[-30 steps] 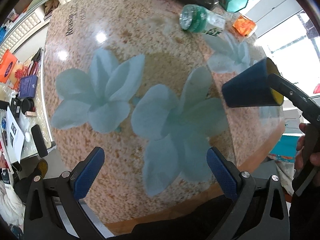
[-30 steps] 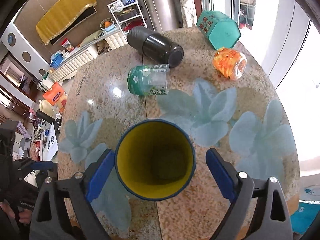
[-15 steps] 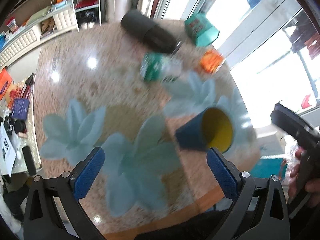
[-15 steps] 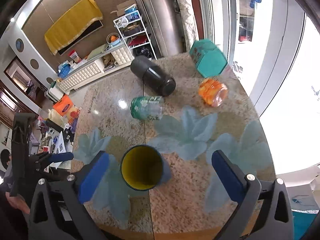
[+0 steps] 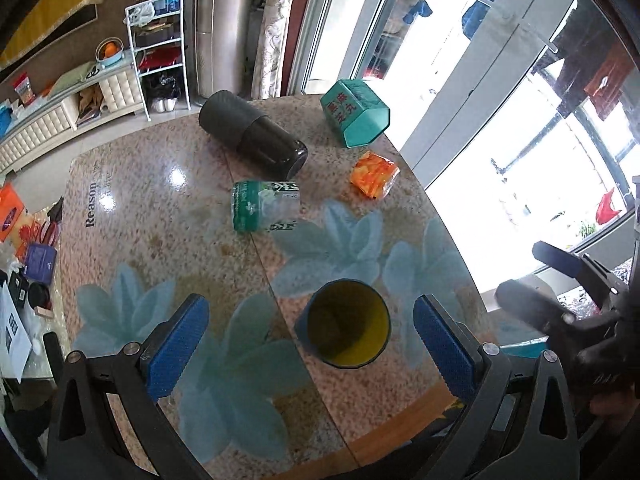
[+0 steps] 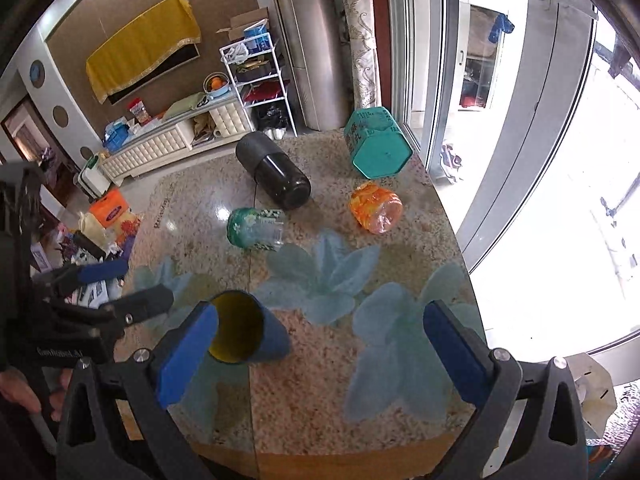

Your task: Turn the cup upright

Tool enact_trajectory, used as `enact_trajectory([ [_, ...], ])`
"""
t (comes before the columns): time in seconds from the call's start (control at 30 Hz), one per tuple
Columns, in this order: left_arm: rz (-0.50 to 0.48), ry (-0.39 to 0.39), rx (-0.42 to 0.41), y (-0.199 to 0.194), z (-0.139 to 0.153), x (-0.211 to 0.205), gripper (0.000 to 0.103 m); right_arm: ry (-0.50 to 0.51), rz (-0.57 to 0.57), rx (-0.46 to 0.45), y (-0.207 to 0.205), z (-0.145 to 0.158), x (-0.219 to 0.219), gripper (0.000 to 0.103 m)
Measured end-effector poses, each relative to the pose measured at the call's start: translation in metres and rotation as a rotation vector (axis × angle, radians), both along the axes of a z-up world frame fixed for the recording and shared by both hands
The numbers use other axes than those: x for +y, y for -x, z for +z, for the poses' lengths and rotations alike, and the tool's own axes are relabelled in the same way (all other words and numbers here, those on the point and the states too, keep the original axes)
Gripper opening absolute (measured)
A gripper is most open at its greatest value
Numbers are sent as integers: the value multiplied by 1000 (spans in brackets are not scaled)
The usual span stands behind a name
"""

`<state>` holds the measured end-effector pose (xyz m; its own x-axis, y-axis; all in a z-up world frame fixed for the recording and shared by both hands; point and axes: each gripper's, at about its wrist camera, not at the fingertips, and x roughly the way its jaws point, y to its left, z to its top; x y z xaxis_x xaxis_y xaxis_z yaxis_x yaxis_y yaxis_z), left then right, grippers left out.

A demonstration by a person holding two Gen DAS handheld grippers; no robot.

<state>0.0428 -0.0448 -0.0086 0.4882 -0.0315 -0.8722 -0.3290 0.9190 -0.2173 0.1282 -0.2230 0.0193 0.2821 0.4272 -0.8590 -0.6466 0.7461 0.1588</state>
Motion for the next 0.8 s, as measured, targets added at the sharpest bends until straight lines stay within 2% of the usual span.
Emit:
enact_trajectory([
  [0.2, -20, -10, -22, 4, 2, -12, 103, 14, 10, -16, 2, -1, -7, 103],
  [0.5, -33, -19, -11, 6, 2, -22, 103, 13, 19, -20, 8, 1, -11, 103],
  [0.8, -58, -23, -17, 12, 5, -30, 103, 6, -27, -3, 4, -4, -21, 103],
])
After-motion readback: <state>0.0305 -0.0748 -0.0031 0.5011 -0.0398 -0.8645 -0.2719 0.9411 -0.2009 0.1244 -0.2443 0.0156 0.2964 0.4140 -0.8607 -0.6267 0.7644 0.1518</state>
